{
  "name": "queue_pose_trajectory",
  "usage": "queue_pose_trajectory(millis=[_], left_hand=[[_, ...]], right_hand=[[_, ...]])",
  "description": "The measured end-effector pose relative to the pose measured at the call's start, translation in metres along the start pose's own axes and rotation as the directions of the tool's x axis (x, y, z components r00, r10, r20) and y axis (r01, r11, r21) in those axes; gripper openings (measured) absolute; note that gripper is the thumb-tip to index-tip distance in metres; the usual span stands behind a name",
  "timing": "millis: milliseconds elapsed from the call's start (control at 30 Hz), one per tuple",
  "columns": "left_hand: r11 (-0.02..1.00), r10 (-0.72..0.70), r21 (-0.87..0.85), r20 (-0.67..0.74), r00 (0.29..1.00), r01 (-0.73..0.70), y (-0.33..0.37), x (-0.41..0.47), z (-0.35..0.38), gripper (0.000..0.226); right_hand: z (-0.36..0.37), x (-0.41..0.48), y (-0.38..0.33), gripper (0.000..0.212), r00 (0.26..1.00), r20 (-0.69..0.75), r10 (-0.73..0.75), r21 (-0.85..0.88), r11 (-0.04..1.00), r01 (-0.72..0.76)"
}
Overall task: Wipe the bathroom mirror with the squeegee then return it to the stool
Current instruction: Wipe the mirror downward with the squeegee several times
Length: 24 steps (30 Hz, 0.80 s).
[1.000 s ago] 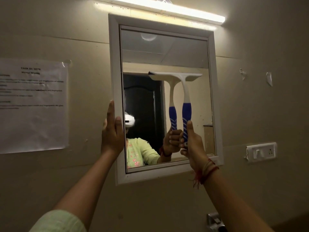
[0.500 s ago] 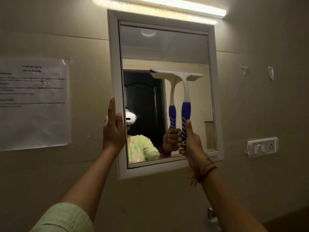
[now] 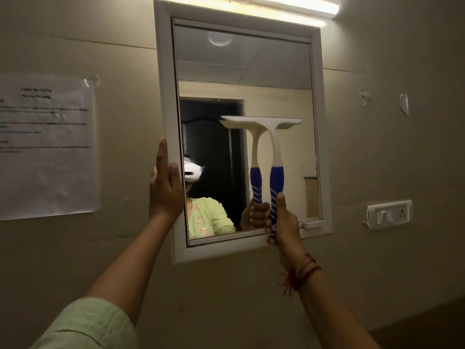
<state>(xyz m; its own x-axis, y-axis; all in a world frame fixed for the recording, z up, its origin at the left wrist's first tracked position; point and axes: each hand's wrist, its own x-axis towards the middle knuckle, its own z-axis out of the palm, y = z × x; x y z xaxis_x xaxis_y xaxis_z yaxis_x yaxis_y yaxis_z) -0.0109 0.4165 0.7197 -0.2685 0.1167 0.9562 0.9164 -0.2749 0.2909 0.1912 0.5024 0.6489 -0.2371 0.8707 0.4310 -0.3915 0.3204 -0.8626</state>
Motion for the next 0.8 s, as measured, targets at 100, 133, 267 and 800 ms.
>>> queue_pose_trajectory(millis=[100,133,267,800], left_hand=[[1.0,0.003,-0.003,-0.004,1.0,-0.003,0.0,0.0,0.001,0.047],[1.0,0.006,-0.005,-0.004,1.0,-0.006,0.0,0.0,0.001,0.047],[1.0,0.014,-0.007,-0.011,1.0,-0.014,0.001,0.0,0.002,0.047],[0.999,0.026,-0.025,-0.006,1.0,-0.026,0.0,0.001,0.0,0.048]], right_hand=[[-0.002,-0.001,0.006,0.057,1.0,-0.005,0.005,0.002,1.0,-0.005],[-0.003,-0.005,0.013,0.057,1.0,-0.004,0.017,0.001,1.0,-0.017],[-0.009,-0.026,0.042,0.059,0.995,-0.006,0.097,0.003,0.995,-0.097],[-0.017,-0.046,0.06,0.059,0.989,-0.027,0.146,-0.057,0.987,-0.148]])
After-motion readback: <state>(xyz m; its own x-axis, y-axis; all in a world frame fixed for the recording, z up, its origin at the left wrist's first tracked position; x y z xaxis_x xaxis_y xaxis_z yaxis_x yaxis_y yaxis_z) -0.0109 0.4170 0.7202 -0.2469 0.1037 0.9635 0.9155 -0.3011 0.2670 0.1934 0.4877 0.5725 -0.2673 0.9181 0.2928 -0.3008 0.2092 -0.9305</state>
